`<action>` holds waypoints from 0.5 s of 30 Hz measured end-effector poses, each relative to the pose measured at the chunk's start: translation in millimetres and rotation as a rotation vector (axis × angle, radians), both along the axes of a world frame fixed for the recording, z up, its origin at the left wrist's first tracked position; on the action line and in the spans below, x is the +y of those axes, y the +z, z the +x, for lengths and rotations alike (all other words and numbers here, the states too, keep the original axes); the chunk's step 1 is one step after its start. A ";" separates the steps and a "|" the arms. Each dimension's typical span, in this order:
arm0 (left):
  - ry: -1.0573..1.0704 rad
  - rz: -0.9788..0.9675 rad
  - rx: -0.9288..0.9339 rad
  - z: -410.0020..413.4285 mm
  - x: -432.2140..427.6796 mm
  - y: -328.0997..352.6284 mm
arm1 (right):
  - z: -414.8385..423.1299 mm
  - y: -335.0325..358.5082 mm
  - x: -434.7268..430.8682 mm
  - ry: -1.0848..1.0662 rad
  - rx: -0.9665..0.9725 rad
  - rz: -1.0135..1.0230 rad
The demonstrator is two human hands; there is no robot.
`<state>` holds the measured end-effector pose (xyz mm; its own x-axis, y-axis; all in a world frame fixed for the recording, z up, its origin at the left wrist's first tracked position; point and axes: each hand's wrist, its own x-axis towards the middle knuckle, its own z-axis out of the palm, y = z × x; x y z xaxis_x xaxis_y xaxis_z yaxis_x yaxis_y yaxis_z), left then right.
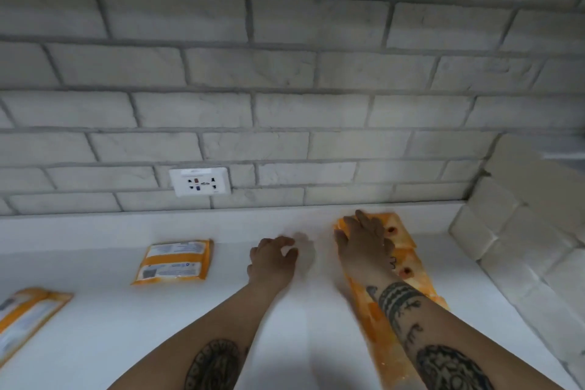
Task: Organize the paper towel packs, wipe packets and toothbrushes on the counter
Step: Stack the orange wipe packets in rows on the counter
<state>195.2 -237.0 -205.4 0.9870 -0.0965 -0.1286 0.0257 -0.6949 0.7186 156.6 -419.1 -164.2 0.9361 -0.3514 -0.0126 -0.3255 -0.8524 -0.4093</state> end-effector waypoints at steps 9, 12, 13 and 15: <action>0.104 0.225 -0.145 -5.1 169.3 -7.5 | -5.5 -1.7 164.1 0.203 0.053 0.108; 0.014 0.385 -0.075 0.4 216.8 -14.1 | 4.4 -12.8 213.2 0.229 0.095 0.163; -0.035 0.425 -0.031 3.4 231.0 -17.9 | 8.7 -17.1 228.0 0.232 0.115 0.186; -0.123 0.487 0.019 7.3 256.0 -29.3 | 20.4 -28.9 254.2 0.230 0.152 0.230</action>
